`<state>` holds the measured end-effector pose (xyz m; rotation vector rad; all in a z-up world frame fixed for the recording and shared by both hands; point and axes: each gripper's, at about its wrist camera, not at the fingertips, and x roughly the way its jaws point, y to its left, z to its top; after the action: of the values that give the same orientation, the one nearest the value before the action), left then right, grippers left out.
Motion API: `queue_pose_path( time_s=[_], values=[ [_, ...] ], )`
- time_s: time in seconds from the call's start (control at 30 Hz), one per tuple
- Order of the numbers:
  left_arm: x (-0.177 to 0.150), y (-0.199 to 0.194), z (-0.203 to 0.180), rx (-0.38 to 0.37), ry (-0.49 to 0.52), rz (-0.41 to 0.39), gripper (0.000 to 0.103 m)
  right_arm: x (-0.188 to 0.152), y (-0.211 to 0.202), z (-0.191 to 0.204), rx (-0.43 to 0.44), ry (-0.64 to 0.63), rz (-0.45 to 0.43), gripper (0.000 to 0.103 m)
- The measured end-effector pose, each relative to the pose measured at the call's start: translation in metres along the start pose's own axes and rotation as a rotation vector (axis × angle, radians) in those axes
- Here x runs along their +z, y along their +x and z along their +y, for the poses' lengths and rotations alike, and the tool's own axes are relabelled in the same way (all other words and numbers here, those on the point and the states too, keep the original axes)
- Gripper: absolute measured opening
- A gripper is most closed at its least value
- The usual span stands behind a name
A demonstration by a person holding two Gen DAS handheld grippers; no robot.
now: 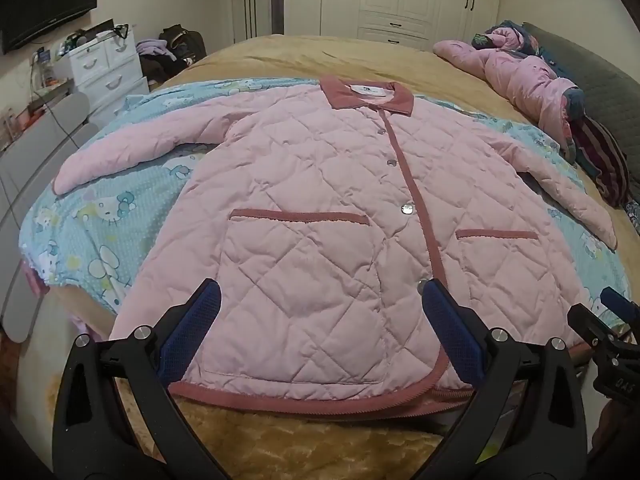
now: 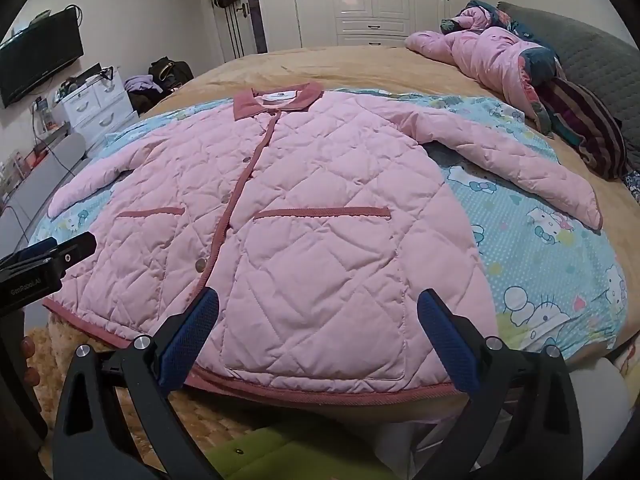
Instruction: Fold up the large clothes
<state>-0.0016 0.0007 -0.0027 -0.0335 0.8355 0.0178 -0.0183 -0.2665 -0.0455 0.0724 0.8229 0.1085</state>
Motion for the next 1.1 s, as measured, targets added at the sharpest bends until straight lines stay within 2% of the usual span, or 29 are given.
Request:
queue_pose_path(
  time_s=[1.1],
  values=[
    [-0.0025,0.0020,0.0009,0.009,0.010,-0.008,0.095,-0.0007,-0.0011,0.0023,-0.002,-0.011,0.001,0.099]
  ],
)
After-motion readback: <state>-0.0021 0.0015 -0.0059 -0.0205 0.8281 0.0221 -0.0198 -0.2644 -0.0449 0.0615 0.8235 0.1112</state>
